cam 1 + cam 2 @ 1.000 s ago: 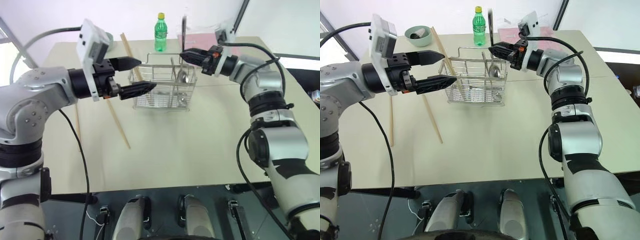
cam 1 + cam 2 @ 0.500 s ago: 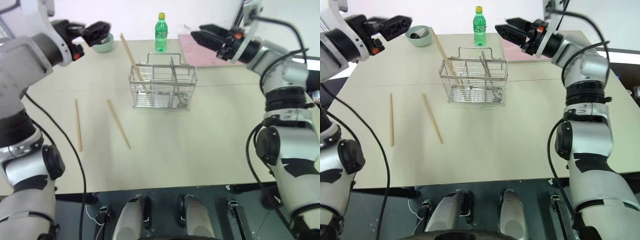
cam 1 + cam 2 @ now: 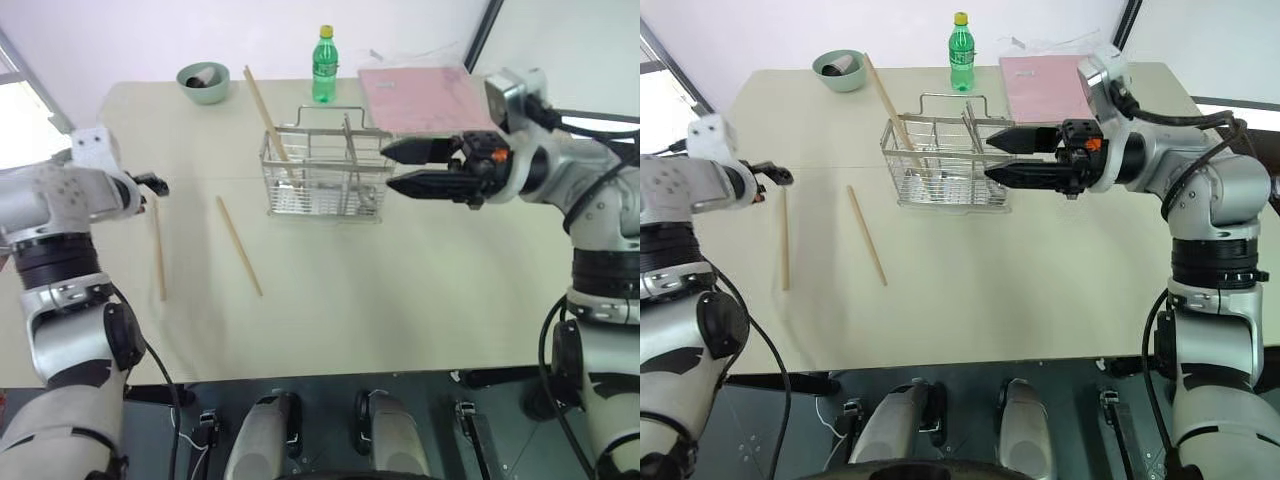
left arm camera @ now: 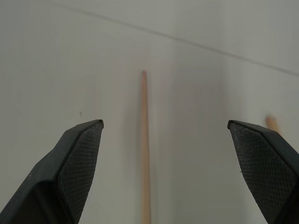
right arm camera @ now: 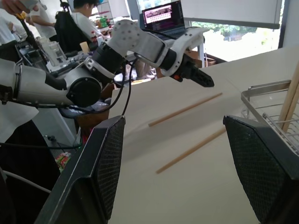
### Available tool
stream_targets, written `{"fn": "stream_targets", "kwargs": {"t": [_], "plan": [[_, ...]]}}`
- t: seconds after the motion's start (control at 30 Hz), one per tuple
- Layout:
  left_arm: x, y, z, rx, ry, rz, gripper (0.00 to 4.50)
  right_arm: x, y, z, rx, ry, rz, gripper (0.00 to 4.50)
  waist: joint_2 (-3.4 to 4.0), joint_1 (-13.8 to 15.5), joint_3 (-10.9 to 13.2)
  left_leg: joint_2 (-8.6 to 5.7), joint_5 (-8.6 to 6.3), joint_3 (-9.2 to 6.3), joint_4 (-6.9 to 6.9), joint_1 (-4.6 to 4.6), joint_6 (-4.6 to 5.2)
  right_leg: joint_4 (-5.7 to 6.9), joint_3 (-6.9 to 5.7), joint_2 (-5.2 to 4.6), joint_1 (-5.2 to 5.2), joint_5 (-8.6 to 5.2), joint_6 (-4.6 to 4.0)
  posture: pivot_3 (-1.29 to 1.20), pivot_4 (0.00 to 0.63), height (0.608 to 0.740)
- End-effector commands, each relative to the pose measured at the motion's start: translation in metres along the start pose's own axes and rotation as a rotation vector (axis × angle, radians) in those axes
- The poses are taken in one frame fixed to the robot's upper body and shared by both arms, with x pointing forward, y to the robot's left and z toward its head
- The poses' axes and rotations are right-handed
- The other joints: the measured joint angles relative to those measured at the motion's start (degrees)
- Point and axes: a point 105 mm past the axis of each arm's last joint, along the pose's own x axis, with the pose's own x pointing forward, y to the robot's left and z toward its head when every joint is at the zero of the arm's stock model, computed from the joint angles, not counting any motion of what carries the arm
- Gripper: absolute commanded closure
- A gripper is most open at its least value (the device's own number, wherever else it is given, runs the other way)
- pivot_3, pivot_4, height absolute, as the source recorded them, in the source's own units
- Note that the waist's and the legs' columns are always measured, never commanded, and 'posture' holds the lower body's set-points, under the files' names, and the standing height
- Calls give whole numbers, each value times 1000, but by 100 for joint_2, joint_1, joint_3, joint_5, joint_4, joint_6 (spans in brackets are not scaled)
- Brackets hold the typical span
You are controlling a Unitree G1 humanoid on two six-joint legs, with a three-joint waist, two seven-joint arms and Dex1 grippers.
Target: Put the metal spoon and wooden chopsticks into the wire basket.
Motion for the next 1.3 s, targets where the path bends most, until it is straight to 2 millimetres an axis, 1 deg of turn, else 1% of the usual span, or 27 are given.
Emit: {"fn": "stream_targets", "kwargs": {"t": [0.03, 0.2, 0.23, 0.37, 0.43, 0.47, 0.53, 0.57, 0.6, 0.7, 0.73, 0.8, 0.83, 0.9, 0.97, 1.03, 1.07, 1.1, 1.13, 1.17, 1.2, 1.23, 1.27, 1.3], "plan": [[8, 9, 7, -7, -23, 45, 0, -4, 6, 12, -57, -32, -23, 1082, -1, 5, -1, 0, 0, 1, 0, -1, 0, 0, 0, -1, -2, 0, 0, 0, 150, 686], [32, 14, -16, 33, 52, 81, 0, -10, 7, 11, -53, -52, -62, 1082, -7, 70, -4, 0, 1, 10, -1, -38, -2, 5, 1, -8, -44, 3, -4, 0, 150, 686], [37, 13, -20, 31, 64, 74, 0, -11, 7, 11, -54, -56, -73, 1082, -8, 73, -4, 0, 2, 11, 0, -47, -3, 6, 1, -8, -55, 4, -5, 0, 150, 686], [45, 3, -22, 24, 65, 34, 0, -14, 7, 11, -55, -63, -92, 1082, -10, 100, -8, 1, 4, 10, 0, -52, -6, 6, 0, -17, -61, 9, -11, 0, 150, 686], [47, -4, -16, 17, 46, 12, 550, -15, 6, 9, -57, -58, -106, 1003, -10, 103, -8, 1, 3, 11, 0, -52, -5, 6, 0, -19, -61, 10, -11, 0, 150, 686], [47, -6, -14, 16, 38, 3, 931, -16, 6, 9, -57, -57, -110, 1003, -10, 109, -9, 1, 3, 10, 0, -52, -5, 7, 0, -20, -61, 10, -11, 0, 150, 686], [47, -10, -11, 12, 36, -8, 1808, -16, 6, 8, -58, -57, -117, 1003, -11, 103, -9, 1, 3, 10, 0, -53, -4, 6, -1, -21, -61, 10, -11, 0, 150, 686], [47, -10, -11, 10, 36, -10, 2462, -17, 6, 8, -59, -58, -119, 1003, -11, 102, -9, 0, 3, 11, 0, -56, -4, 6, -2, -21, -62, 10, -11, 0, 150, 686], [47, -11, -10, 8, 35, -12, 2803, -17, 6, 8, -58, -58, -120, 1003, -11, 101, -9, 0, 4, 11, 1, -58, -4, 6, -2, -21, -64, 10, -11, 0, 150, 686], [46, -10, -4, 5, 7, -8, 4346, -17, 5, 7, -57, -58, -127, 1003, -11, 96, -9, 0, 4, 11, 2, -63, -4, 6, -3, -15, -67, 10, -11, 0, 150, 686], [46, -9, 0, 0, -17, -7, 4434, -17, 5, 6, -56, -57, -129, 1003, -11, 93, -9, 0, 4, 11, 2, -64, -4, 6, -3, -13, -68, 10, -11, 0, 150, 686], [44, -11, 10, -7, -75, -29, 4434, -18, 4, 6, -55, -57, -130, 1003, -12, 91, -8, 0, 5, 11, 3, -66, -4, 6, -3, -12, -69, 11, -11, 0, 150, 686], [43, -15, 18, -23, -125, -61, 4434, -18, 4, 6, -54, -58, -132, 1003, -13, 90, -8, 1, 5, 10, 3, -69, -4, 6, -4, -10, -71, 11, -11, 0, 150, 686], [32, -22, 49, -55, -319, -149, 4434, -19, 3, 5, -50, -61, -145, 1003, -14, 89, -7, 1, 5, 9, 8, -82, -4, 7, -5, -10, -81, 11, -11, 0, 150, 686], [16, -22, 79, -64, -504, -184, 4434, -20, 1, 5, -47, -64, -162, 1003, -23, 82, -4, 1, 6, 7, 11, -92, -4, 6, -7, -13, -89, 13, -14, 0, 150, 686], [-12, -33, 112, -143, -681, -315, 4434, -22, 0, 5, -37, -72, -183, 1003, -26, 80, -3, 2, 6, 8, 11, -96, -4, 3, -7, -18, -93, 15, -16, 0, 150, 686], [-32, -42, 130, -149, -787, -395, 4434, -22, 0, 4, -33, -74, -190, 1003, -27, 80, -3, 2, 5, 8, 11, -98, -3, 1, -7, -19, -94, 15, -16, 0, 150, 686], [-50, -50, 143, -148, -872, -466, 4434, -23, 1, 4, -31, -74, -193, 1003, -29, 81, -2, 2, 5, 8, 11, -100, -4, 1, -8, -20, -96, 15, -16, 0, 150, 686], [-68, -61, 153, -156, -948, -549, 4434, -23, 2, 4, -27, -77, -198, 1003, -32, 93, 0, 2, 5, 8, 11, -100, -3, 0, -9, -20, -96, 15, -16, 0, 150, 686], [-80, -67, 158, -162, -994, -603, 4434, -24, 2, 4, -25, -79, -201, 1003, -33, 98, 1, 2, 5, 7, 11, -103, -3, -1, -14, -21, -94, 15, -16, 0, 150, 686], [-89, -71, 162, -178, -1026, -646, 4434, -24, 3, 4, -22, -84, -205, 1003, -33, 97, 1, 2, 5, 5, 14, -104, -2, -2, -17, -22, -92, 15, -15, 0, 150, 686], [-100, -82, 167, -256, -1049, -723, 4434, -25, 3, 3, -24, -89, -220, 1003, -34, 100, 0, 1, 4, 6, 16, -101, 0, -3, -18, -23, -87, 15, -15, 0, 150, 686], [-109, -94, 171, -308, -1064, -786, 4434, -25, 3, 2, -24, -95, -236, 1003, -34, 104, 0, 1, 3, 5, 18, -99, 2, -5, -20, -22, -80, 16, -13, 0, 150, 686], [-116, -102, 173, -342, -1071, -828, 4434, -25, 3, 1, -25, -99, -247, 1003, -35, 108, 0, 1, 1, 1, 26, -99, 5, -5, -25, -17, -75, 17, -12, 0, 150, 686]]}}
